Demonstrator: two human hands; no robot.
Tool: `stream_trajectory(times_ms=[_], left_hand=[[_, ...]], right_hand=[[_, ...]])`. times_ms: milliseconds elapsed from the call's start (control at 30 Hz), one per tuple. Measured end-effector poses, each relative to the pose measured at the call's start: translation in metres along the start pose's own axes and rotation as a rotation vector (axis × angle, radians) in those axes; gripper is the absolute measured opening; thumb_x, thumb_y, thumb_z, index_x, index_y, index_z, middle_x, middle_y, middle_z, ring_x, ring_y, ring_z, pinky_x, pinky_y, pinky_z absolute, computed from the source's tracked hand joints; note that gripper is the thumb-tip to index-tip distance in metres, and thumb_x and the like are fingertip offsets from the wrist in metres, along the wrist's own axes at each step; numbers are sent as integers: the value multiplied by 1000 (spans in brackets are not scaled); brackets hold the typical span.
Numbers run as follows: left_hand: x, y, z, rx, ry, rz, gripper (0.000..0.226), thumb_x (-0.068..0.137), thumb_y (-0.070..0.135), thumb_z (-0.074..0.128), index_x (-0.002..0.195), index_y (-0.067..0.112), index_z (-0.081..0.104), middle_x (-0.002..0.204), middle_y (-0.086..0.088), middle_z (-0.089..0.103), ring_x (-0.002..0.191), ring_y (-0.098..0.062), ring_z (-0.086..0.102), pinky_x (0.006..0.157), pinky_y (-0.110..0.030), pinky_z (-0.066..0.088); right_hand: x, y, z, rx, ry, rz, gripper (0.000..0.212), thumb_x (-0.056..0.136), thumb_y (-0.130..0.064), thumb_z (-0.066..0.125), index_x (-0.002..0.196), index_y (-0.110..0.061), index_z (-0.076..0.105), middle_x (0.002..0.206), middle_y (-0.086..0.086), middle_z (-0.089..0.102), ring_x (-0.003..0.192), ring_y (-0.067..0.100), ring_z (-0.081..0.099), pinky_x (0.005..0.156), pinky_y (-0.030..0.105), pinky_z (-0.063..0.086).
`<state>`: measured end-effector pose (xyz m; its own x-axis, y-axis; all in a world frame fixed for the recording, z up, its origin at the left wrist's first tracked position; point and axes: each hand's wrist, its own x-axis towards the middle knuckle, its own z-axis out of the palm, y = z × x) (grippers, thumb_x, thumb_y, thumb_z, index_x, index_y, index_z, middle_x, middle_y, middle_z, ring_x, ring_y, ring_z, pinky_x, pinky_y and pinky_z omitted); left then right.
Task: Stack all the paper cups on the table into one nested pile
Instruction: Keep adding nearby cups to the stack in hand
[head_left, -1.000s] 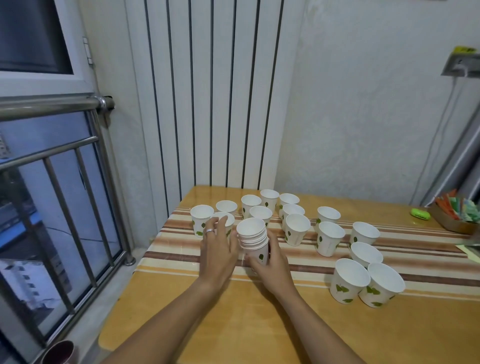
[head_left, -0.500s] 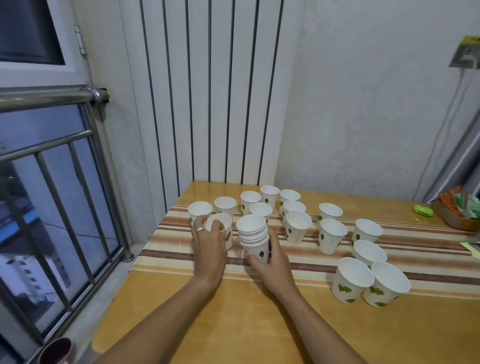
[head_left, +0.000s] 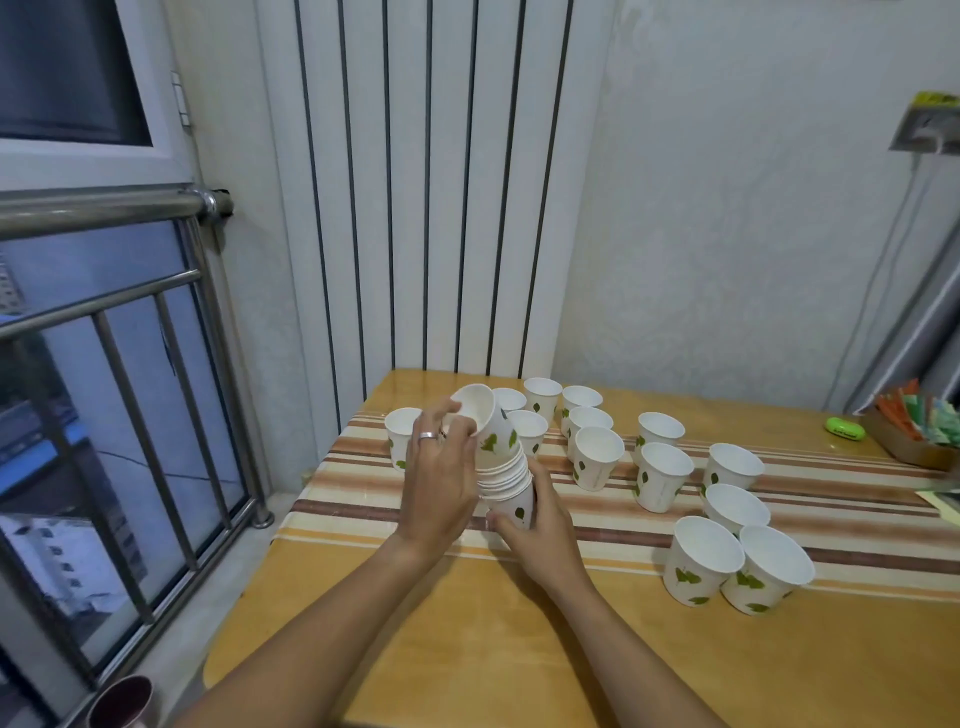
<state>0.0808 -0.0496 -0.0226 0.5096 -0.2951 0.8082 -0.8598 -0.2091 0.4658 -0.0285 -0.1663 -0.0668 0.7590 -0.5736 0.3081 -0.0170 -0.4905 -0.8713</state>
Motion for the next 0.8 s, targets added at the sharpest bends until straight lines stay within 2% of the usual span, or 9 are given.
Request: stream_trajectory(times_ms=[100,233,433,500,567,633,667,733,800], left_hand=[[-6,-5,-3,64,-84,135,12,103,15,47,106,14,59,129,-12,59,112,-33,61,90,-42,46],[-7,-9,-5,120,-170,233,10,98,12,50,104,16,57,123,-12,62,111,-33,62,91,-47,48],[-8,-5,-3,49,-338,157,10,99,15,46,104,17,54,128,-7,56,119,-26,54,96,-51,47],[-13,-7,-1,8,-362,91,18,102,24,43,109,17,58,143,-8,49,134,-22,45,109,-54,42],[-21,-8,1,-45,-391,18,31,104,38,41,125,22,57,160,-5,34,151,-17,28,124,-48,26],[-29,-9,4,-101,-389,-44,46,103,46,44,146,31,41,169,2,18,161,-9,11,129,-39,13],[-33,-11,4,-130,-388,-78,54,103,48,47,153,35,32,172,6,13,163,-6,4,130,-37,11],[-37,-12,3,-194,-421,-160,68,103,51,50,162,39,18,173,12,11,162,0,1,130,-38,15],[-40,-12,0,-278,-478,-248,72,104,50,56,162,45,13,171,15,22,159,-1,16,129,-38,24]], right_hand=[[-2,0,-2,21,27,5,75,80,-12,80,139,-45,47,129,-22,66,117,-1,63,91,25,53],[-2,0,-3,19,16,-16,76,78,-12,79,139,-45,48,130,-19,67,119,4,63,96,33,55],[-2,-2,1,36,-48,-48,71,84,-22,82,145,-37,49,135,-13,67,123,11,64,101,46,56],[-3,-4,3,51,-49,-49,67,88,-25,81,145,-38,50,137,-13,67,125,10,64,103,47,55],[-4,-4,4,69,-42,-42,64,90,-29,80,145,-41,50,139,-16,66,127,7,64,103,45,56],[-4,-5,5,83,-44,-24,64,91,-29,79,145,-45,48,139,-19,66,125,3,64,102,41,57],[-4,-5,5,88,-46,-14,65,92,-28,78,145,-47,47,137,-21,66,124,2,65,101,37,58],[-3,-5,7,100,-51,7,65,92,-24,78,144,-47,47,134,-22,69,120,0,66,96,29,58],[-4,-5,9,100,-63,23,66,92,-21,78,144,-46,47,132,-23,69,118,-5,66,90,17,55]])
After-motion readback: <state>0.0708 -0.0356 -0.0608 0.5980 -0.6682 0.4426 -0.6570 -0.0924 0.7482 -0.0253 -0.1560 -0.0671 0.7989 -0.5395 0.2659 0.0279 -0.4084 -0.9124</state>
